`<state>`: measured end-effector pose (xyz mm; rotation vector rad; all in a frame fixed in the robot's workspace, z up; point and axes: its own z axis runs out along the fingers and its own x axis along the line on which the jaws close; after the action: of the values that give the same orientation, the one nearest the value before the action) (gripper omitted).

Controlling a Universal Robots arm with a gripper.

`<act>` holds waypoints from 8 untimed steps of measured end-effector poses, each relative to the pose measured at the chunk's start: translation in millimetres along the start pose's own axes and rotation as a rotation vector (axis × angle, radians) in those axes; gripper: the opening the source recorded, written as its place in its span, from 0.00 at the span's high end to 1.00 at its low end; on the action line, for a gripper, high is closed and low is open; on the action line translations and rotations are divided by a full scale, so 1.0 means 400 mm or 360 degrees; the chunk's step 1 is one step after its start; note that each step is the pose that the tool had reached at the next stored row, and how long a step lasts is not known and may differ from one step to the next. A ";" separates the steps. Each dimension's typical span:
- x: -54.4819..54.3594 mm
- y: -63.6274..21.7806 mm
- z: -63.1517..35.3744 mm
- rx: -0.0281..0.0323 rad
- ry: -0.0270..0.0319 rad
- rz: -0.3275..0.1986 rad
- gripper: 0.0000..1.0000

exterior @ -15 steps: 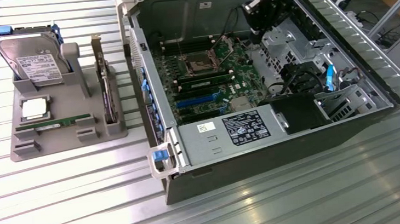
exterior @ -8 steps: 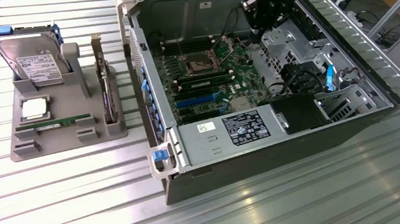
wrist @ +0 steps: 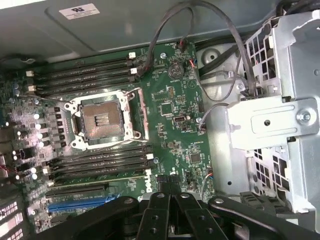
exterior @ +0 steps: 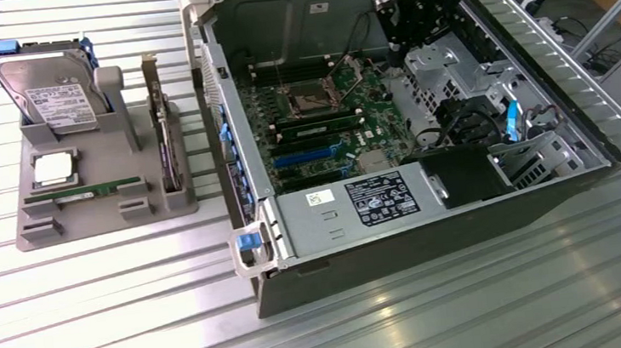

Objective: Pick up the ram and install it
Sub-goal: 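Press down the ram until it locks into place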

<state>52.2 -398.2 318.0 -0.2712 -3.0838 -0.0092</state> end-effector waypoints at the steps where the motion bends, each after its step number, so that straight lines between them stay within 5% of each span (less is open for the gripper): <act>1: 0.000 0.000 0.000 -0.00008 0.00000 0.0017 0.90; 8: 0.000 0.000 0.000 -0.00114 -0.00005 0.0247 0.90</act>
<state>52.2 -398.2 318.0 -0.5097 -3.0540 -0.0146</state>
